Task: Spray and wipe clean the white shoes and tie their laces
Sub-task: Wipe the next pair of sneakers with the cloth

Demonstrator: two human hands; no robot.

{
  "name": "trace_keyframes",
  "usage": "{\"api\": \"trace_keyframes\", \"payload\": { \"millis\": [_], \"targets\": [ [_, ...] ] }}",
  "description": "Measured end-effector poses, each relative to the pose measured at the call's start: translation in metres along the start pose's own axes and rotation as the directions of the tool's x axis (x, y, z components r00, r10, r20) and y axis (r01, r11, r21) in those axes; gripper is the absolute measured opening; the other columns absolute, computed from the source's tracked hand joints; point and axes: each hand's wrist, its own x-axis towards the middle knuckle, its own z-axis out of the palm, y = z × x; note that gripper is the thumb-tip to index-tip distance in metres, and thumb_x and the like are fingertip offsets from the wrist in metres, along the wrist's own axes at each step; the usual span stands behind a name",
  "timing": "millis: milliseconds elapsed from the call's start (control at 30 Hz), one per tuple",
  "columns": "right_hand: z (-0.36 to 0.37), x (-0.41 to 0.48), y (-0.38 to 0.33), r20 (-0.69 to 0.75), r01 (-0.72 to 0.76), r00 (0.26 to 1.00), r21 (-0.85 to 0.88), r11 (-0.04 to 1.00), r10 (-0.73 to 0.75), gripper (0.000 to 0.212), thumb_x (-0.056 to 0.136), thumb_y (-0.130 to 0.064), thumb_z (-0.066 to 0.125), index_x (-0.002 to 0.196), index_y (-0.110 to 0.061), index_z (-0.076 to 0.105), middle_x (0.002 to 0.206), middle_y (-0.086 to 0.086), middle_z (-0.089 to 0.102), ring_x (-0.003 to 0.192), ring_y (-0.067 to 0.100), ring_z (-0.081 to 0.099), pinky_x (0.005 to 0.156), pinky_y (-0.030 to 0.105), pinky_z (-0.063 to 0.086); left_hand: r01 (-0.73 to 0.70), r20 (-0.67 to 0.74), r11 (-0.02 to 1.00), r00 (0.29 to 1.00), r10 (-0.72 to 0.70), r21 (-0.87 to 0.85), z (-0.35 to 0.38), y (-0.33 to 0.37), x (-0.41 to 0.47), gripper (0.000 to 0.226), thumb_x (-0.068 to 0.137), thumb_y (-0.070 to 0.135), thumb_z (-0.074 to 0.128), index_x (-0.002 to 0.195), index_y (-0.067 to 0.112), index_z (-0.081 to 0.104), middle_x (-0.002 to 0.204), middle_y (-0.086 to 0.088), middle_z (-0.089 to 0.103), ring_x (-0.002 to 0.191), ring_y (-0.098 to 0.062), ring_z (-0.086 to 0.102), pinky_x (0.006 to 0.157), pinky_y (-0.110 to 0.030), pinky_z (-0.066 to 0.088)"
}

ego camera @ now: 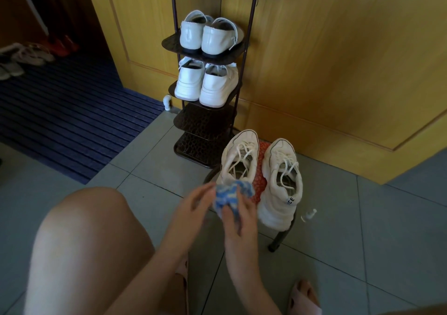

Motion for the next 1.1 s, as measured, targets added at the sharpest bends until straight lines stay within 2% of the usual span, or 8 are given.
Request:
{"api": "trace_keyframes", "payload": {
  "millis": [133,267,367,467,567,767,867,1100],
  "targets": [
    [-0.002,-0.005,-0.018,0.340,0.001,0.940,-0.017,1.000,0.005,0.044,0.096,-0.010,0.043,0.138,-0.025,0.045,0.137,-0.011,0.049,0.119,-0.007,0.049,0.095,0.010,0.042,-0.010,-0.189,0.983,0.982,-0.025,-0.186,0.005,-0.021,-0.024,0.020,0.090,0.015,0.054,0.107,0.008,0.062,0.088,-0.004,0.067,0.076,-0.005,0.066,0.062,-0.015,0.053],
    [-0.029,0.026,-0.017,0.068,0.191,0.982,-0.366,0.911,-0.179,0.037,0.092,-0.029,0.049,0.129,-0.033,0.054,0.135,-0.014,0.048,0.124,0.003,0.044,0.102,0.024,0.041,-0.034,-0.443,0.993,0.896,-0.019,-0.111,0.013,-0.037,-0.004,0.020,0.088,0.014,0.060,0.107,0.011,0.065,0.093,0.000,0.068,0.086,-0.014,0.064,0.073,-0.020,0.053],
    [-0.037,0.059,-0.010,0.119,0.139,0.989,-0.550,0.823,-0.087,0.041,0.090,-0.035,0.059,0.130,-0.030,0.054,0.147,-0.009,0.036,0.129,0.012,0.041,0.106,0.036,0.038,-0.080,-0.434,0.995,0.900,0.047,-0.058,0.035,-0.040,0.010,0.029,0.087,0.014,0.062,0.115,0.007,0.063,0.101,-0.004,0.065,0.091,-0.015,0.063,0.069,-0.007,0.048],
    [-0.032,0.076,-0.003,0.129,0.091,0.991,-0.589,0.803,-0.018,0.027,0.089,-0.029,0.063,0.114,-0.021,0.065,0.129,-0.003,0.052,0.106,0.015,0.058,0.090,0.033,0.048,-0.131,-0.392,0.991,0.913,0.114,-0.016,0.056,-0.038,0.021,0.032,0.085,0.010,0.064,0.117,0.008,0.063,0.103,-0.007,0.056,0.086,-0.013,0.057,0.075,-0.008,0.047],
    [-0.029,0.081,0.000,0.122,0.117,0.991,-0.592,0.797,-0.054,0.014,0.087,-0.024,0.064,0.099,-0.018,0.066,0.105,-0.004,0.058,0.088,0.010,0.059,0.078,0.027,0.048,-0.148,-0.433,0.989,0.890,0.143,0.021,0.065,-0.046,0.031,0.038,0.083,0.012,0.066,0.121,0.014,0.063,0.107,-0.009,0.053,0.097,-0.021,0.055,0.087,-0.025,0.050],
    [-0.033,0.080,0.001,0.111,0.076,0.993,-0.392,0.917,-0.035,0.004,0.087,-0.018,0.064,0.088,-0.017,0.067,0.081,-0.012,0.059,0.076,0.002,0.055,0.068,0.018,0.041,-0.169,-0.527,0.980,0.845,0.091,-0.103,0.074,-0.049,0.041,0.031,0.085,0.002,0.063,0.115,0.011,0.065,0.102,-0.006,0.053,0.080,-0.007,0.051,0.072,-0.009,0.047],
    [-0.035,0.081,0.004,0.122,0.073,0.992,-0.357,0.931,-0.031,0.006,0.087,-0.018,0.063,0.089,-0.018,0.068,0.084,-0.011,0.062,0.078,0.000,0.056,0.067,0.011,0.040,-0.117,-0.566,0.980,0.824,0.007,-0.159,0.071,-0.048,0.055,0.023,0.087,0.002,0.059,0.108,0.007,0.066,0.094,-0.006,0.058,0.070,-0.004,0.051,0.062,-0.005,0.041],
    [-0.035,0.082,0.006,0.106,0.063,0.994,-0.327,0.943,-0.029,0.009,0.087,-0.016,0.063,0.092,-0.022,0.068,0.094,-0.011,0.065,0.086,-0.002,0.058,0.071,0.009,0.043,-0.055,-0.504,0.972,0.861,-0.071,-0.230,0.066,-0.042,0.064,0.025,0.088,0.011,0.060,0.113,0.010,0.065,0.106,0.000,0.066,0.097,-0.011,0.061,0.078,-0.015,0.048]
  ]
}}
